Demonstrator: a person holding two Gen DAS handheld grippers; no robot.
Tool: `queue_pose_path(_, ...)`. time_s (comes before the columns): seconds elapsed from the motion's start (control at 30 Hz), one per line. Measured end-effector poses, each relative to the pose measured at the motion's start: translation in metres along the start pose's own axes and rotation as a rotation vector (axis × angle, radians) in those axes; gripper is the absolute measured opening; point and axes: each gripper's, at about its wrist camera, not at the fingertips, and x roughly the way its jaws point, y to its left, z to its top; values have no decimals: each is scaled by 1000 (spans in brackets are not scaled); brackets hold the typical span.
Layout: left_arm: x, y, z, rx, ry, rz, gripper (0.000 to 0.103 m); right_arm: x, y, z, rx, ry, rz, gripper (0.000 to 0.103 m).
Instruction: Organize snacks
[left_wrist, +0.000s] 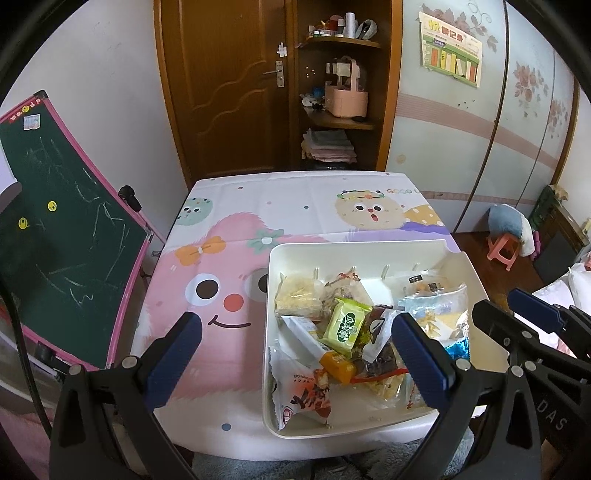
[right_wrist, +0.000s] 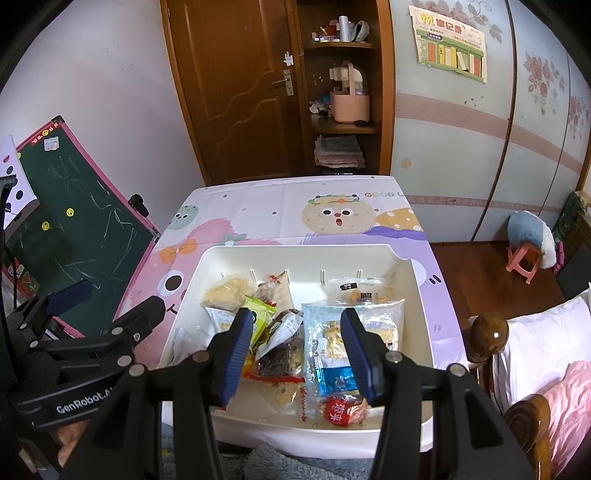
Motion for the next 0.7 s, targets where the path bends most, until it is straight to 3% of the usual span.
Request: queue_pose_path(0.7, 2, 3, -1, -2, 5, 5, 102, 5, 4, -5, 4, 14, -1, 50)
